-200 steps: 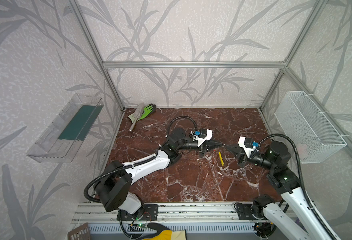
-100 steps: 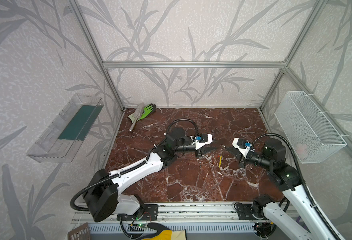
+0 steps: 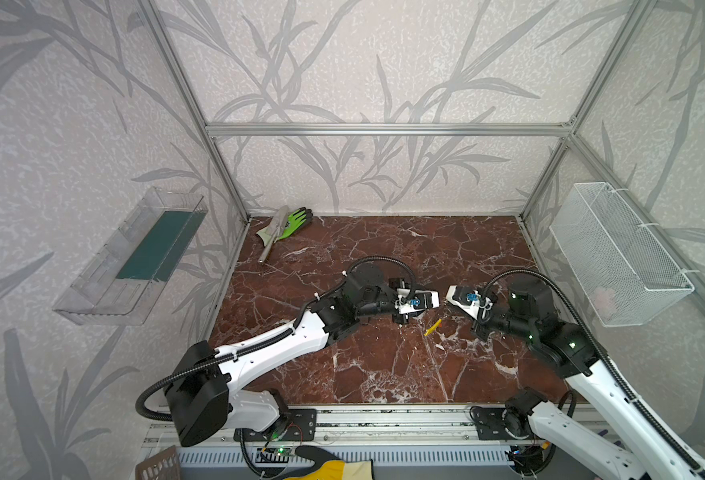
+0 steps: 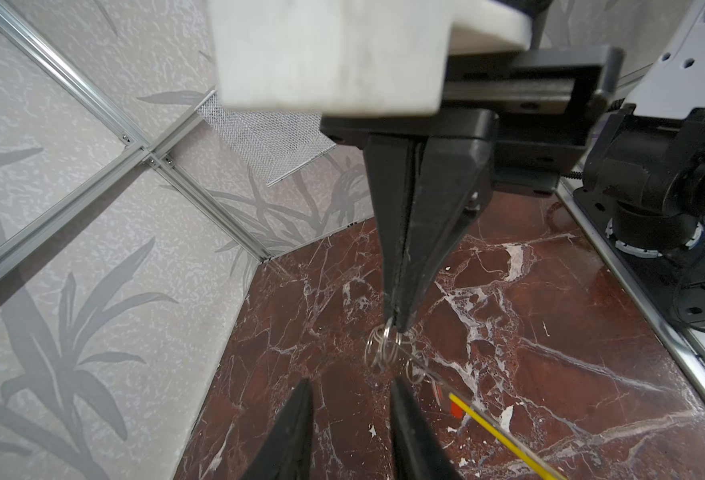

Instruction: Put the keys on the keyring

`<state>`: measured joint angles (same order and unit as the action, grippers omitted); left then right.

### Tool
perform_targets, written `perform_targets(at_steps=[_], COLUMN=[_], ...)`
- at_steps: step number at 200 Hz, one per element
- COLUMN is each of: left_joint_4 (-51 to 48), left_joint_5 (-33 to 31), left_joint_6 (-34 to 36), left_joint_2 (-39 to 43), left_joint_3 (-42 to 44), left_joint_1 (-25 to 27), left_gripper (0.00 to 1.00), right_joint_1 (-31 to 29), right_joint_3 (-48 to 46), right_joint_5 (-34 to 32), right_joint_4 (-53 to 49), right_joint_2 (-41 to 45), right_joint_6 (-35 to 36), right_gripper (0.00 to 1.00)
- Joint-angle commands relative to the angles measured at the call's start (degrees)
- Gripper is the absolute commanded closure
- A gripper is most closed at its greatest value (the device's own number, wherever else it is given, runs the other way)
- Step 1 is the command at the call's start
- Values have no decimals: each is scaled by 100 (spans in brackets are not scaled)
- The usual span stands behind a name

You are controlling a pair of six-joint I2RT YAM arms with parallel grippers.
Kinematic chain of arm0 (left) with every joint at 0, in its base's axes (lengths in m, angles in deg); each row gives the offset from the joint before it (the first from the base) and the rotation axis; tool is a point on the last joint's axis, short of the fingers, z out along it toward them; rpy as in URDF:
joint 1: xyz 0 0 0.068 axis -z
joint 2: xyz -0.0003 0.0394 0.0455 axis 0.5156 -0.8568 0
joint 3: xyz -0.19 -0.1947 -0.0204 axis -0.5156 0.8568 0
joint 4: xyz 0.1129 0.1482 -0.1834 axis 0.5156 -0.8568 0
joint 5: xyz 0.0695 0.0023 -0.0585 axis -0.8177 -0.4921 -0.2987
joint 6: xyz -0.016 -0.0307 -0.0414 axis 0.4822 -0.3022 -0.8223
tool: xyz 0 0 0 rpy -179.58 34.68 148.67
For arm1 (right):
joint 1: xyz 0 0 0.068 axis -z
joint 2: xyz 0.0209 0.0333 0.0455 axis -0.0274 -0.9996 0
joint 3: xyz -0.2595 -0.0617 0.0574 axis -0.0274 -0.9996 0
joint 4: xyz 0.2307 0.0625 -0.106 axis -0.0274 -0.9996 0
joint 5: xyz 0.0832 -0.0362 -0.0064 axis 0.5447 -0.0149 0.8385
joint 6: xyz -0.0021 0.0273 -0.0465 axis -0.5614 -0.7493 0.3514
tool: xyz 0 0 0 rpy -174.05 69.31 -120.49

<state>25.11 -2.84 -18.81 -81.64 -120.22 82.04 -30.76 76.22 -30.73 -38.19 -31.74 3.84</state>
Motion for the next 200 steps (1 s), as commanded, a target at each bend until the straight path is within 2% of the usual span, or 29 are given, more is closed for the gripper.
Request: perform_targets(at_steps=[1,79,113,135,172,200], left_joint_4=[-171,-210,-425,-583,-606,-251], left_joint_5=[-68,-63,-59,-51,-7,-86], left_joint_6=[273,124,194,253,124,-117], left_joint_2=[-75,-318,-423,-435,-414,-367], left_joint_3=[-236,-444,-561,-588,-554,-369], left_joint_1=[58,103,116,120,123,111], left_gripper=[68,70,77,78,76,73], right_joint_1=[-102,-306,-322,-322,-321,-313], right_joint_3=[258,441,445,441,393,300], right_joint_5=[-188,-188,-126,-92,-68,-66], right_joint_4=[-94,-118,-7,43,140,265], right_joint_2=[-66,-360,-326,-299,-241,-120], right_joint_6=[21,21,-41,-67,-147,-250], right_gripper=[100,100,100,100,100,100])
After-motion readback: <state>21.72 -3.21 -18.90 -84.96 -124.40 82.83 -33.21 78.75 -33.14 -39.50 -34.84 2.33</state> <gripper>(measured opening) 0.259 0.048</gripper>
